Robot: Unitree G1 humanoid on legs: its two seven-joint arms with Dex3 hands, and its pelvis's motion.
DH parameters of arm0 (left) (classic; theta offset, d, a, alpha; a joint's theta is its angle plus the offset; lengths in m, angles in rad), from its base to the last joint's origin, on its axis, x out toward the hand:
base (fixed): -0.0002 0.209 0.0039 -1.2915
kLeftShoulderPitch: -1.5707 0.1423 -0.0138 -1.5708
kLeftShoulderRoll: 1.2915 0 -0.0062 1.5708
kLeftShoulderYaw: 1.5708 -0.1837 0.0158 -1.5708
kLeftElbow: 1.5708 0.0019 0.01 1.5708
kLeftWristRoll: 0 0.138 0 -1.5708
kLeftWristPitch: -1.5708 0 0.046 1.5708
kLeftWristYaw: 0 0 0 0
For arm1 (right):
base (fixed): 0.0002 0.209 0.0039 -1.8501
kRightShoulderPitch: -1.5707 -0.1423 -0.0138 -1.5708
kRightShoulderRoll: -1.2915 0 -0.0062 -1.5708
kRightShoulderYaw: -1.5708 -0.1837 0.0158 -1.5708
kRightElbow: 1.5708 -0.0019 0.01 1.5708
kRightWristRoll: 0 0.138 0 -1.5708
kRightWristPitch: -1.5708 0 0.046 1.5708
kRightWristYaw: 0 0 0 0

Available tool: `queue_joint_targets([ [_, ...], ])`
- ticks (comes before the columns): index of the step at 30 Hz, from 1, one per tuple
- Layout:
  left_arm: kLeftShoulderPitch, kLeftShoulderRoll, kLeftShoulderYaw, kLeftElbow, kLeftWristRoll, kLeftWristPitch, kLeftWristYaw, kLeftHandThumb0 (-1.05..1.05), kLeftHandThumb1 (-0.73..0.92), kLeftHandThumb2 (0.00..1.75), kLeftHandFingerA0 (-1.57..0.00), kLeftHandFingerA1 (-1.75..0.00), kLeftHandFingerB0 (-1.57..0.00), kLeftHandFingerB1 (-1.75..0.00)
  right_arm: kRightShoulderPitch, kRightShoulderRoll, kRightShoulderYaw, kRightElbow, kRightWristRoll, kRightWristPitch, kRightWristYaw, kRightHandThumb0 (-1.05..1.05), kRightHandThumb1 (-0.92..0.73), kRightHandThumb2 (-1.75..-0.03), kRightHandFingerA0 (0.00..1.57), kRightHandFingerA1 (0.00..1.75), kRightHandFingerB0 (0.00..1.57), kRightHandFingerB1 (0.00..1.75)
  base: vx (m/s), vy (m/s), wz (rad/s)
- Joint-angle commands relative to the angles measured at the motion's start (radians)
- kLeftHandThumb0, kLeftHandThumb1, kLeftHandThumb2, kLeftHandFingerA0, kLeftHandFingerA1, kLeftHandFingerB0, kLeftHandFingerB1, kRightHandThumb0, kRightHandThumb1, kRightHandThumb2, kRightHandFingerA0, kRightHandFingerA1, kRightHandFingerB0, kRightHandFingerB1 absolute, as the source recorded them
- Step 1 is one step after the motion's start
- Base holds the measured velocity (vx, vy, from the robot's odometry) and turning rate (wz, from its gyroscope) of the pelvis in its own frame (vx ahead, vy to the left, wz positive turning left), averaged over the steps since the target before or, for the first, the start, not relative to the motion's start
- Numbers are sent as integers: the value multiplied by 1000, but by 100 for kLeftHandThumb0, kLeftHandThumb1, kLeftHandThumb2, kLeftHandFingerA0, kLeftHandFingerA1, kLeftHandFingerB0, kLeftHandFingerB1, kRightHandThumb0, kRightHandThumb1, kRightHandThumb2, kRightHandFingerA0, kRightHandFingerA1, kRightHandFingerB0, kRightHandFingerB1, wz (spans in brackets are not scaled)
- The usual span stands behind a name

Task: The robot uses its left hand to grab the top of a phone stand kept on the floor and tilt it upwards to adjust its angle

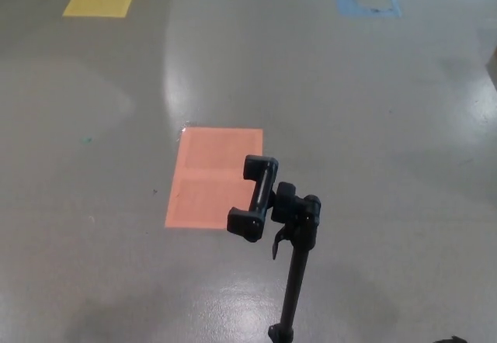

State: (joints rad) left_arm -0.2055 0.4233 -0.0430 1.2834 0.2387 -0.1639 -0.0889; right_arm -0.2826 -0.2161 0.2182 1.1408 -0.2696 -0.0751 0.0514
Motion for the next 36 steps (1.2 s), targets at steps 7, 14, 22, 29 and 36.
queue_joint_targets([
  [7, -11, 22, -28, 27, 25, -78, 14, -60, 80, 64, -33, -34, -20, -28, -23, -15, 11, 52, -21, -36, 2, -28, -66, -112, 1, 49, 0, 47, 0, 0, 0],
  [14, -5, 27, -101, -26, 114, -264, 207, -61, 78, 63, -24, -32, -17, -27, -15, -13, 0, 52, -19, -75, -33, -47, -80, -64, 17, 32, 16, 28, 0, 0, 0],
  [22, -33, 108, -299, -234, 359, -433, 481, -75, 62, 91, -33, -48, -9, -38, -30, -16, -4, 59, -21, -74, -33, -47, -79, -64, 18, 33, 16, 29, 0, 0, 0],
  [29, -57, 221, -365, -546, 516, -452, 528, -81, 63, 96, -27, -47, -2, -22, -42, -19, -2, 55, -23, -57, -19, -28, -66, -112, 1, 48, 0, 47, 0, 0, 0],
  [36, -66, 274, -361, -716, 541, -474, 500, -76, 74, 63, -34, -32, -5, -22, -49, -20, -3, 59, -21, -53, -9, -28, -66, -112, 0, 48, 0, 47, 0, 0, 0],
])
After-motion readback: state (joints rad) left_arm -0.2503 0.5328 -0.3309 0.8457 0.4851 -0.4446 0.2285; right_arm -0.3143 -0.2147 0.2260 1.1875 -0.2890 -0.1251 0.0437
